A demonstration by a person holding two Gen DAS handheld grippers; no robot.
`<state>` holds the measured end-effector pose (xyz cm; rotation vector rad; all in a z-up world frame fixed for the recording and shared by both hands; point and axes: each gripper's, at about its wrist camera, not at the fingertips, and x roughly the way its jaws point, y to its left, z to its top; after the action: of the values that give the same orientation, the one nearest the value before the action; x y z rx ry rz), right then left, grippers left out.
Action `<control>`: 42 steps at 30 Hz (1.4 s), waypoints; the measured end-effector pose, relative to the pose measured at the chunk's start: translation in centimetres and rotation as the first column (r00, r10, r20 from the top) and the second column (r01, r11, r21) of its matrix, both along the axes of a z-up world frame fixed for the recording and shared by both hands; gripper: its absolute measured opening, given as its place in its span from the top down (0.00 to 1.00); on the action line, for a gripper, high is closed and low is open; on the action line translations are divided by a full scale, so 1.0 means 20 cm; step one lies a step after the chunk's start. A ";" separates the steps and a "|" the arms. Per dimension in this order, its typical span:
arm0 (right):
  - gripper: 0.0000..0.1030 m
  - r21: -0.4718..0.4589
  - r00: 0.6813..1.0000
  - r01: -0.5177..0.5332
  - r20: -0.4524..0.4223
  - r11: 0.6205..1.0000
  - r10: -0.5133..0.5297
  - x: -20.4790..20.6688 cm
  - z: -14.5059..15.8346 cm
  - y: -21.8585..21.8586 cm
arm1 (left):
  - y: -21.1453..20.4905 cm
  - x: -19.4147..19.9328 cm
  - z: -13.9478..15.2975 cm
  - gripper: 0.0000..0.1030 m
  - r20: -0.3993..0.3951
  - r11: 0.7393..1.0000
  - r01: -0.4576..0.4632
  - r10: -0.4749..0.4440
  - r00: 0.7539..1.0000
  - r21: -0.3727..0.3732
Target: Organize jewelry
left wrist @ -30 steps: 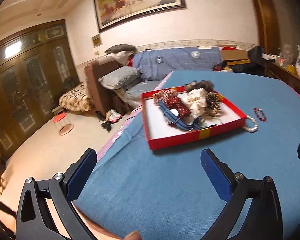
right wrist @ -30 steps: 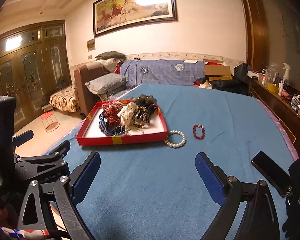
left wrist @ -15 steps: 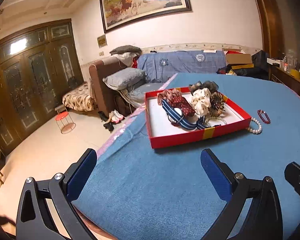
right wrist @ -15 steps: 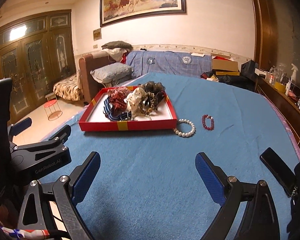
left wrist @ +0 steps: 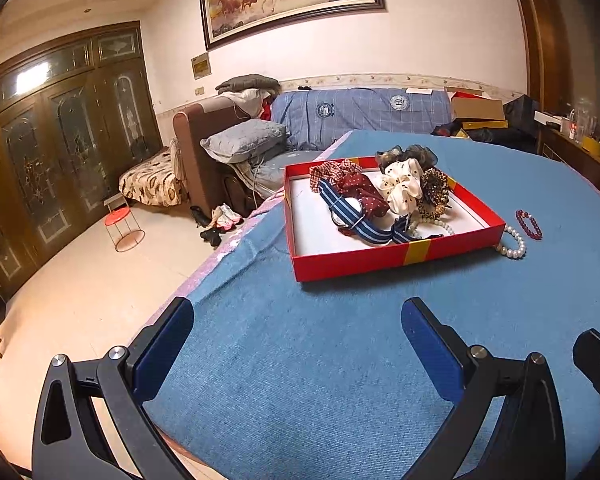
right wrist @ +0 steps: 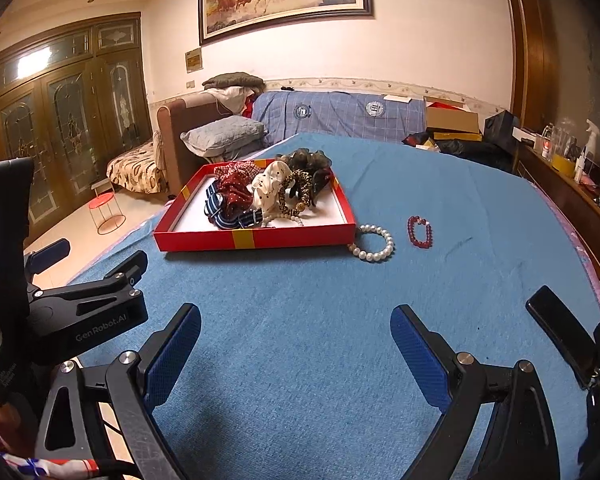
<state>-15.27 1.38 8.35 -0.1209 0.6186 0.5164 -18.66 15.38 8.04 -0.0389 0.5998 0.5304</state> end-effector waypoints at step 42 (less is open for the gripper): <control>0.04 -0.040 0.999 0.030 -0.012 0.999 -0.030 0.01 -0.01 0.03 | 0.00 0.04 -0.06 0.00 -0.015 0.998 0.027 -0.028 0.999 -0.064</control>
<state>-15.09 1.90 8.08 -0.1463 0.6425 0.4762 -17.91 15.45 6.75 -0.0868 0.6317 0.4851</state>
